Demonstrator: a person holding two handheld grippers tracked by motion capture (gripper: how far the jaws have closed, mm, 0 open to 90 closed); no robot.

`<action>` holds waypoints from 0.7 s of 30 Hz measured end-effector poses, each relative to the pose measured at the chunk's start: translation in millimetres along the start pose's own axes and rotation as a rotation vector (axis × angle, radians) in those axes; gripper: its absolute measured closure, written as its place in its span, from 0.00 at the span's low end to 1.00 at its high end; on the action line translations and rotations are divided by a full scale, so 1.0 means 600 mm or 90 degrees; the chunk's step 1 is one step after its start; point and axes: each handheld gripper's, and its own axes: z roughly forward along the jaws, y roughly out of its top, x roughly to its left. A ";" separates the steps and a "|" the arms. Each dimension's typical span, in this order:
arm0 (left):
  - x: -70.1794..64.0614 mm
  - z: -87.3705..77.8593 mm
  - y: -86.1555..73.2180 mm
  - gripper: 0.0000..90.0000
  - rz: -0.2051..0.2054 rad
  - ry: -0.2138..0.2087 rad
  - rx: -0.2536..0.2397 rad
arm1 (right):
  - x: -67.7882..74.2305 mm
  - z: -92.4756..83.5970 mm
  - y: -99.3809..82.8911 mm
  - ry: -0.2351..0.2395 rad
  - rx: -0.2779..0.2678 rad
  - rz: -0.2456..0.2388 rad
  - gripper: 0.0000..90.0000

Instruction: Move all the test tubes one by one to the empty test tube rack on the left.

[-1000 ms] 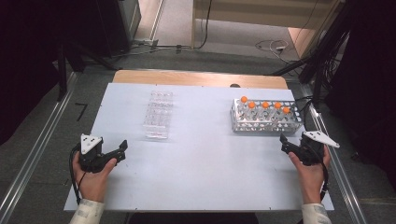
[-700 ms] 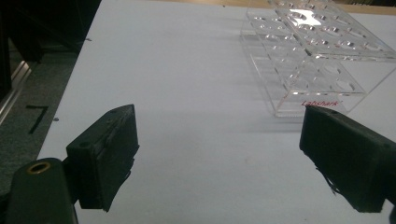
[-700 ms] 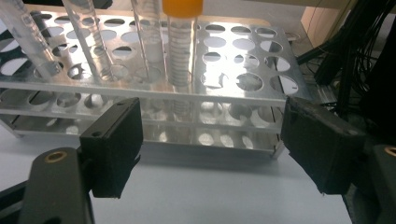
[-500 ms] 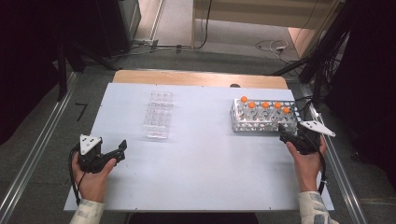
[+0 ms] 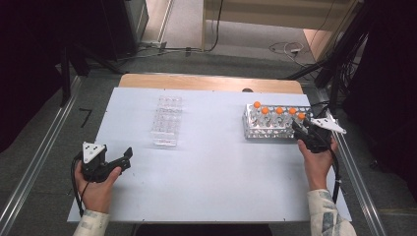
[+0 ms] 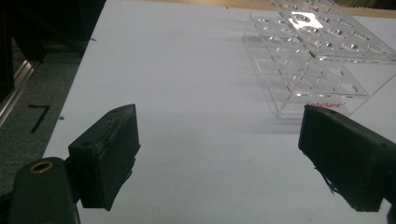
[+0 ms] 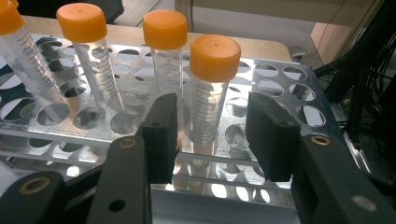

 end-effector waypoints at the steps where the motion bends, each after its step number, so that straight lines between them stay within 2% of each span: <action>1: 0.000 0.000 0.000 0.14 0.001 0.000 0.001 | 0.001 0.003 0.001 -0.001 0.001 -0.001 0.61; 13: 0.000 0.000 0.000 0.14 0.000 0.000 -0.001 | -0.002 0.016 -0.001 0.013 0.007 0.004 0.77; 20: 0.000 0.000 0.000 0.14 0.001 -0.003 -0.002 | -0.002 0.010 0.005 0.015 -0.004 -0.001 0.80; 21: 0.000 0.000 0.000 0.14 0.001 -0.003 -0.002 | -0.003 0.002 0.012 0.016 -0.020 0.003 0.80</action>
